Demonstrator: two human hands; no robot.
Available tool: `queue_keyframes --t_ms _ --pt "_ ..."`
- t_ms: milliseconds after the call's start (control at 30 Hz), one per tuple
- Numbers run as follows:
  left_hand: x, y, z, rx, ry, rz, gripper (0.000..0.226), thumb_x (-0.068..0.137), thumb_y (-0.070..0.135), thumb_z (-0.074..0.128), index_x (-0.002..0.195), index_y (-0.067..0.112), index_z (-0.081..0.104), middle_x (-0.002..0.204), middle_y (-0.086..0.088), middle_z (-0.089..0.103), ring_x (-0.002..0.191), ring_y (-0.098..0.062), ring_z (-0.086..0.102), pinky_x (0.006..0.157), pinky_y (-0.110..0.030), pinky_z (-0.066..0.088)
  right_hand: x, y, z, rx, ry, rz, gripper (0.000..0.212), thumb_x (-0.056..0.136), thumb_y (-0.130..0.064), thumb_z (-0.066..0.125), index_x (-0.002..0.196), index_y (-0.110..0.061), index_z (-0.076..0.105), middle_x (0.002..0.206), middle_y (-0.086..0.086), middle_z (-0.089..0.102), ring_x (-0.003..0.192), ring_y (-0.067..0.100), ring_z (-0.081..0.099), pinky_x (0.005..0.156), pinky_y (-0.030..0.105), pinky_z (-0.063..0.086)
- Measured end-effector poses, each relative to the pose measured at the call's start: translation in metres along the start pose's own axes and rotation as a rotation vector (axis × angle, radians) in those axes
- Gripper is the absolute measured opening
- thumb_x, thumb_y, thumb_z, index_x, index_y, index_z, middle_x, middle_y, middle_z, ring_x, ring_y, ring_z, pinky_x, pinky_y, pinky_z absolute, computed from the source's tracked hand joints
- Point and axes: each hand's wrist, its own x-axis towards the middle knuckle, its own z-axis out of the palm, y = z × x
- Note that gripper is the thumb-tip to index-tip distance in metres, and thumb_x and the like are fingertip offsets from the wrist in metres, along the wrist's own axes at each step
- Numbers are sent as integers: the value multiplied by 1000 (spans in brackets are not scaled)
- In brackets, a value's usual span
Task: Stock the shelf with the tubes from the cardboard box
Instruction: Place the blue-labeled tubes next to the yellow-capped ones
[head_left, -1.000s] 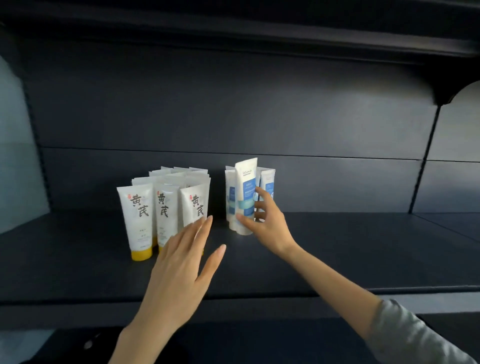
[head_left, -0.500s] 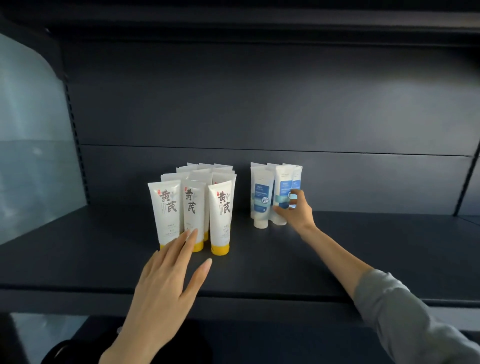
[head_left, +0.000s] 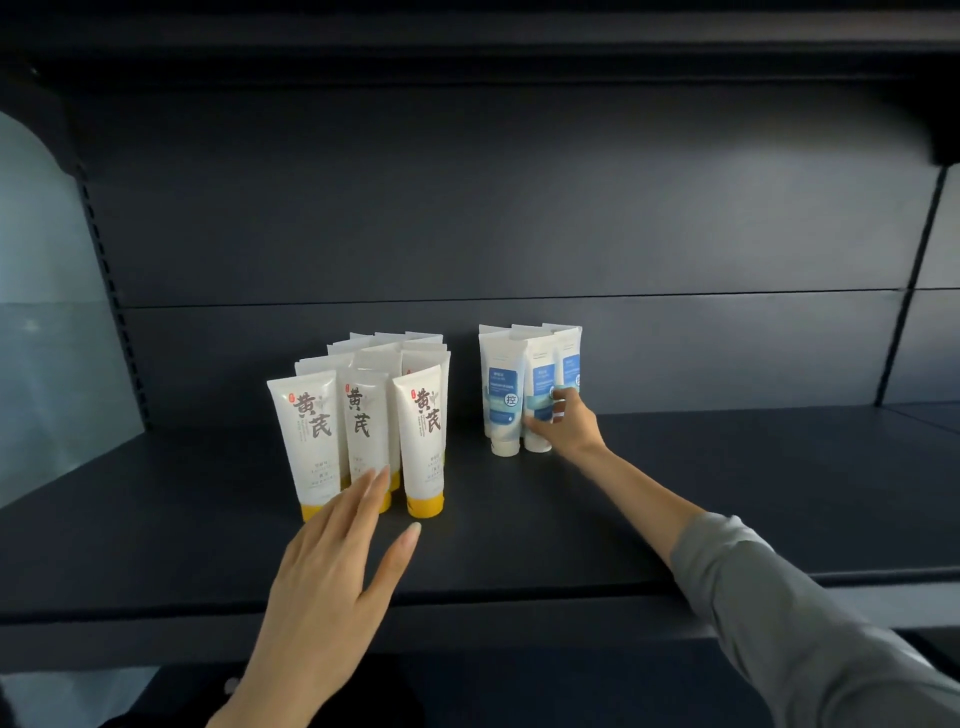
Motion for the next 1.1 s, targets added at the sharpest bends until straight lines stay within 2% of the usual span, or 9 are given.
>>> queue_keyframes --t_ms 233,333,467,533,600,667,800,1100 --pt "3 7 -4 24 -49 21 77 77 68 11 148 39 10 156 18 17 143 -2 13 113 -29 21 -14 -5 -23 -139 -10 -8 51 89 -30 63 130 -5 46 132 12 48 114 24 52 81 28 42" --pt "5 12 -6 17 -49 57 77 78 68 12 149 37 14 155 16 21 142 -4 17 113 -29 22 -25 -4 -46 -255 -15 -19 50 93 -36 55 132 -6 47 136 13 46 117 26 51 87 30 41" --pt "7 21 -6 -31 -58 109 80 76 69 12 148 35 20 153 14 27 141 -6 21 111 -32 27 -57 -3 -80 -452 -4 -24 61 95 -46 46 144 -11 33 146 10 35 127 27 45 102 39 39" --pt "8 26 -4 -40 -69 143 79 78 69 14 149 33 22 153 11 29 141 -8 23 113 -32 26 -77 -3 -94 -563 -11 -45 63 95 -52 42 145 -14 31 150 6 31 131 26 42 103 42 39" --pt "8 30 1 -24 -87 178 78 81 68 13 150 32 19 155 10 27 141 -8 23 114 -29 22 -98 -2 -107 -641 -15 -73 66 94 -57 37 147 -18 28 153 3 28 133 26 39 105 44 38" --pt "6 34 6 -18 -104 195 76 83 67 13 150 32 16 156 10 23 142 -7 21 115 -28 19 -117 -1 -118 -704 -16 -93 68 94 -59 34 149 -20 24 154 1 27 137 25 35 111 48 30" --pt "-5 48 14 -36 -117 220 77 83 66 11 150 30 17 156 9 23 142 -9 20 114 -27 17 -153 2 -137 -800 15 -102 70 93 -62 29 149 -21 22 155 -2 27 141 20 27 116 45 15" --pt "-27 102 40 13 -176 289 75 84 63 9 151 29 11 158 7 17 144 -10 16 118 -36 16 -232 29 -189 -896 86 -95 74 89 -64 24 151 -24 16 158 -6 18 146 15 11 118 44 7"
